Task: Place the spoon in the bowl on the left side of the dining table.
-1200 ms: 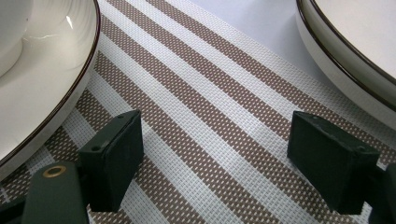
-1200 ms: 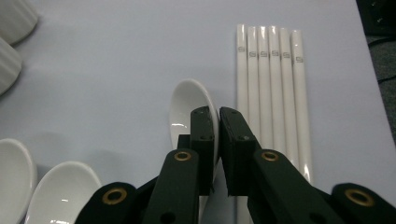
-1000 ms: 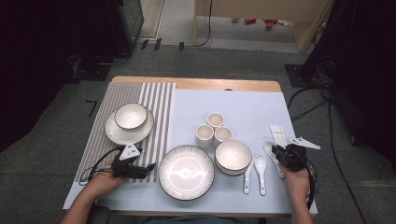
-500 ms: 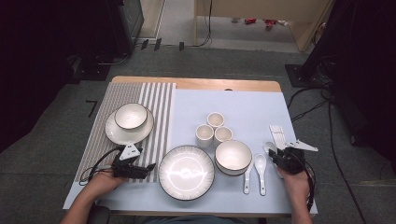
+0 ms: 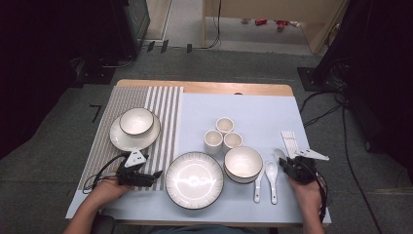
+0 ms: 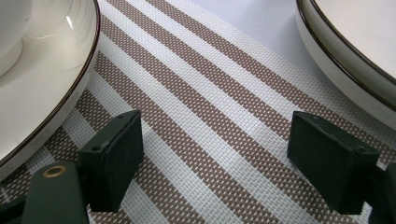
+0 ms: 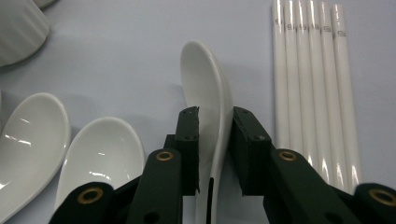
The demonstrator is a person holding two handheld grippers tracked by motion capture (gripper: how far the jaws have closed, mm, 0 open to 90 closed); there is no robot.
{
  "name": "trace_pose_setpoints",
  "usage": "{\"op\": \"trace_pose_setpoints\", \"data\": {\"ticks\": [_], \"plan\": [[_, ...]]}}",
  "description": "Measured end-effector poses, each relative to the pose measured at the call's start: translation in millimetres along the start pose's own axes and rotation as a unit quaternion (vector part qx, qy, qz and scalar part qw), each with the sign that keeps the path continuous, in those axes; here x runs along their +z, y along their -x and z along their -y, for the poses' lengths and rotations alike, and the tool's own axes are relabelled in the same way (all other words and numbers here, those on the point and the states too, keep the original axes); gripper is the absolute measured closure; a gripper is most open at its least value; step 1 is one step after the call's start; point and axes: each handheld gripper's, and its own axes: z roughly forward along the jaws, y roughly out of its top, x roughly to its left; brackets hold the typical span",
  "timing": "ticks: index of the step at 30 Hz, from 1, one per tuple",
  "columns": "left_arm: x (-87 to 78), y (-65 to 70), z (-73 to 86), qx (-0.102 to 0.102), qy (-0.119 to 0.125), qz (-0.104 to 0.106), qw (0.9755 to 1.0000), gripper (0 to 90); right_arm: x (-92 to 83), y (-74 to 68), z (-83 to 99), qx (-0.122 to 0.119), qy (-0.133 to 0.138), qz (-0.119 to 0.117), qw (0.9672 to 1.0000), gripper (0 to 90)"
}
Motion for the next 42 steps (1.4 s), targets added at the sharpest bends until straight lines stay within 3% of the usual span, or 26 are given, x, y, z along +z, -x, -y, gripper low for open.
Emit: {"op": "trace_pose_setpoints", "data": {"ticks": [8, 24, 42], "plan": [[0.0, -0.1, -0.2, 0.001, -0.001, 0.0, 1.0, 18.8, 0.5, -1.3, 1.8, -0.005, 0.005, 0.014, 0.9999, 80.1], [-0.1, 0.0, -0.4, -0.001, -0.001, -0.002, 1.0, 18.4, 0.3, 4.2, -1.1, 0.025, -0.001, -0.003, 0.9997, 81.0], [0.1, 0.6, -0.1, -0.005, -0.002, -0.011, 0.9999, 15.8, 5.2, 5.2, -10.7, 0.026, -0.001, -0.017, 0.9995, 81.2]]}}
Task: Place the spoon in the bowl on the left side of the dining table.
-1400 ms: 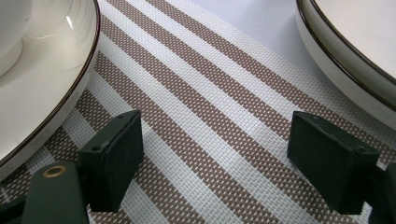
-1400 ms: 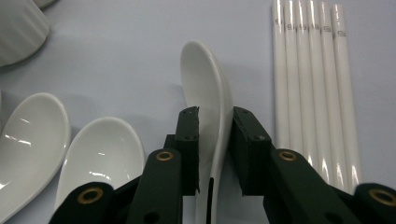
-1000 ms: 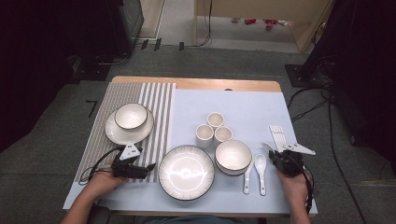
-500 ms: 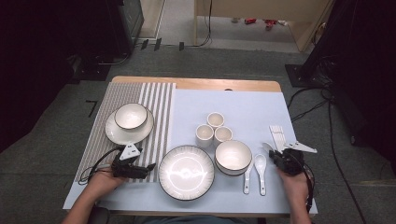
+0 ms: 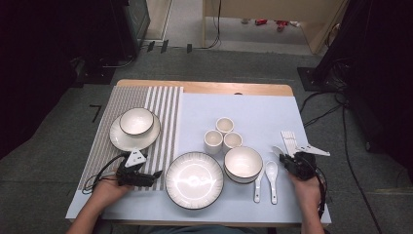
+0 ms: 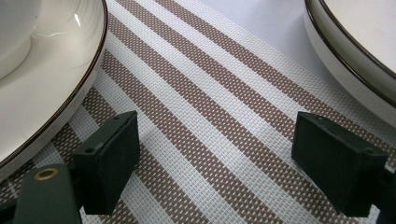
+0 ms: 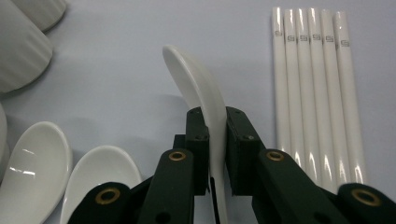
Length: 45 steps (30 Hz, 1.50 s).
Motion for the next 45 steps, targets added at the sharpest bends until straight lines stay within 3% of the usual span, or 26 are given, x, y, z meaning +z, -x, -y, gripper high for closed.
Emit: {"op": "trace_pose_setpoints", "data": {"ticks": [29, 37, 45], "plan": [[0.4, -0.3, -0.4, -0.001, -0.002, 0.001, 1.0, 15.4, -2.7, -1.9, -7.8, -0.013, -0.002, -0.005, 0.9999, 81.3], [3.1, 5.0, -3.5, -0.019, -0.006, -0.016, 0.9997, 13.8, -3.8, -1.5, -11.5, -0.018, -0.001, -0.009, 0.9998, 81.3], [2.4, 3.9, -3.5, -0.016, -0.008, -0.012, 0.9998, 14.0, -5.1, -2.1, -13.3, -0.02, -0.001, -0.013, 0.9997, 81.3]]}}
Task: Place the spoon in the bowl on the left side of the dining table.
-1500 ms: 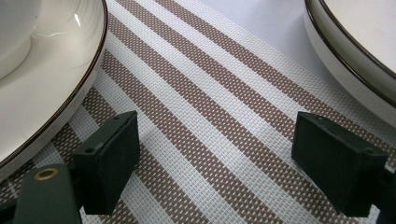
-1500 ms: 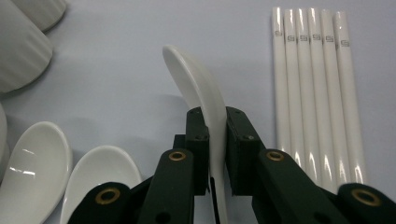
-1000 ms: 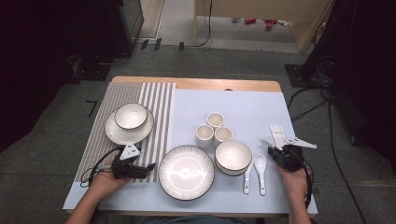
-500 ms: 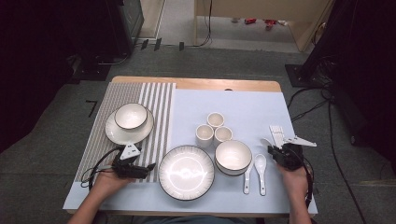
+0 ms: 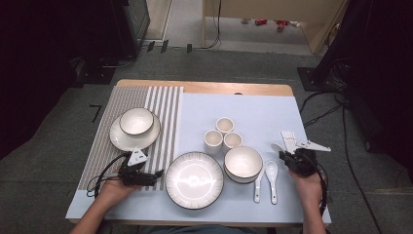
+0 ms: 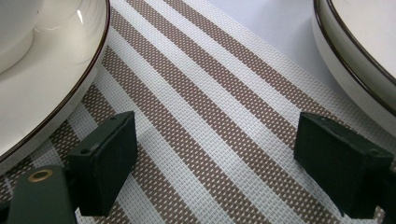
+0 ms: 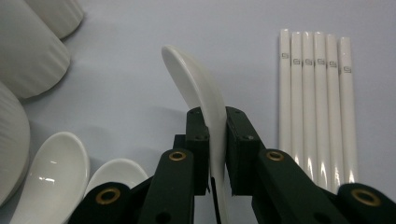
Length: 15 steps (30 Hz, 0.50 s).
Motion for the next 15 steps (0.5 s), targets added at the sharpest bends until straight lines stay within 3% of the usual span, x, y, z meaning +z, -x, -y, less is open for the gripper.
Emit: {"op": "trace_pose_setpoints", "data": {"ticks": [6, 9, 15], "plan": [[-1.2, -4.1, -1.2, 0.008, -0.007, 0.016, 0.9998, 14.0, -0.3, -1.0, -2.4, -0.002, 0.0, -0.002, 1.0, 81.3], [-1.8, -4.9, -3.3, 0.008, -0.018, 0.005, 0.9998, 14.0, -0.6, -0.5, -3.6, -0.005, 0.0, -0.003, 1.0, 81.3], [-5.5, -10.4, -3.7, -0.02, -0.011, 0.025, 0.9994, 15.9, -2.5, 0.3, -6.2, -0.009, -0.005, -0.004, 0.9999, 81.3]]}}
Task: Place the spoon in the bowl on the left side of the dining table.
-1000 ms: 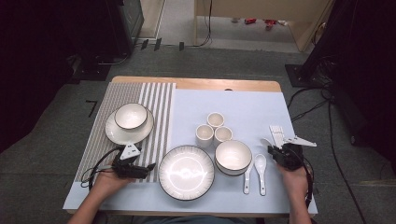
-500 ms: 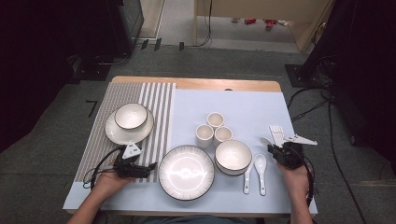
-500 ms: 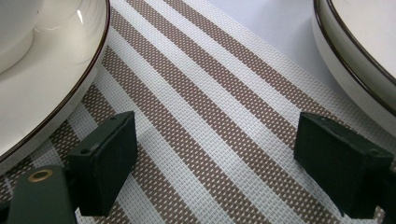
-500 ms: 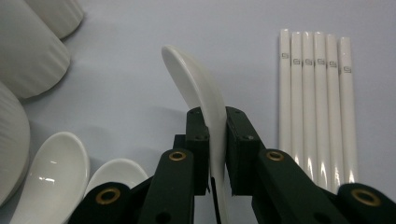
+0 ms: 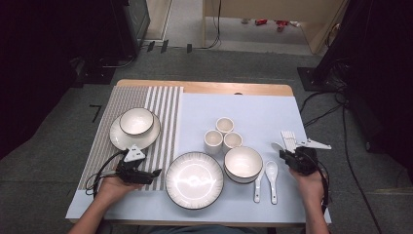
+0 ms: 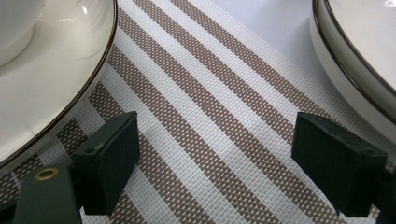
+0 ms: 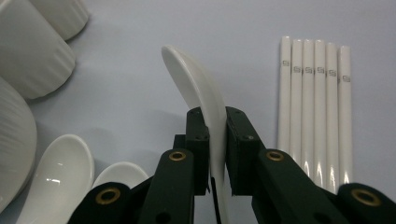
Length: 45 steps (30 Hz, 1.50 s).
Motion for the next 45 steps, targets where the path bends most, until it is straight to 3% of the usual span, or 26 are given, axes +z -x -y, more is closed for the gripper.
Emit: {"op": "trace_pose_setpoints", "data": {"ticks": [8, 14, 18, 21, 23, 27, 36, 40, 45], "plan": [[-2.7, -1.3, -3.9, 0.005, -0.005, -0.001, 1.0, 15.9, 2.2, -2.4, -3.6, -0.005, -0.006, -0.006, 1.0, 81.3], [-4.7, -3.0, -8.2, -0.012, 0.01, 0.018, 0.9997, 16.0, 4.5, -5.6, -5.9, -0.012, -0.011, -0.013, 0.9998, 81.3], [-3.6, -4.4, -8.7, -0.017, 0.001, 0.021, 0.9996, 16.0, 3.3, -4.9, -9.5, -0.014, -0.013, -0.015, 0.9997, 81.3], [-2.6, -1.8, -11.1, -0.001, -0.009, -0.002, 1.0, 31.5, 1.7, -3.6, -11.7, -0.015, -0.01, -0.018, 0.9997, 81.3], [-2.2, -1.9, -15.0, 0.003, -0.019, 0.012, 0.9997, 28.0, 1.5, -2.8, -12.4, -0.014, -0.012, -0.021, 0.9996, 81.3], [-2.2, -2.0, -21.9, -0.007, -0.013, 0.041, 0.999, 28.4, 1.5, -2.4, -14.2, -0.014, -0.013, -0.025, 0.9995, 81.3], [-0.8, -2.4, -29.6, 0.004, -0.013, 0.045, 0.9989, 25.0, -1.0, -3.3, -19.2, -0.018, -0.015, -0.036, 0.9991, 81.3], [0.8, -4.9, -30.7, -0.007, -0.003, 0.062, 0.998, 23.5, -1.5, -3.3, -23.8, -0.021, -0.017, -0.039, 0.9989, 81.3], [3.0, -1.8, -35.8, 0.001, -0.012, 0.054, 0.9985, 23.7, -1.5, -7.0, -25.5, -0.026, -0.015, -0.049, 0.9983, 81.3]]}}
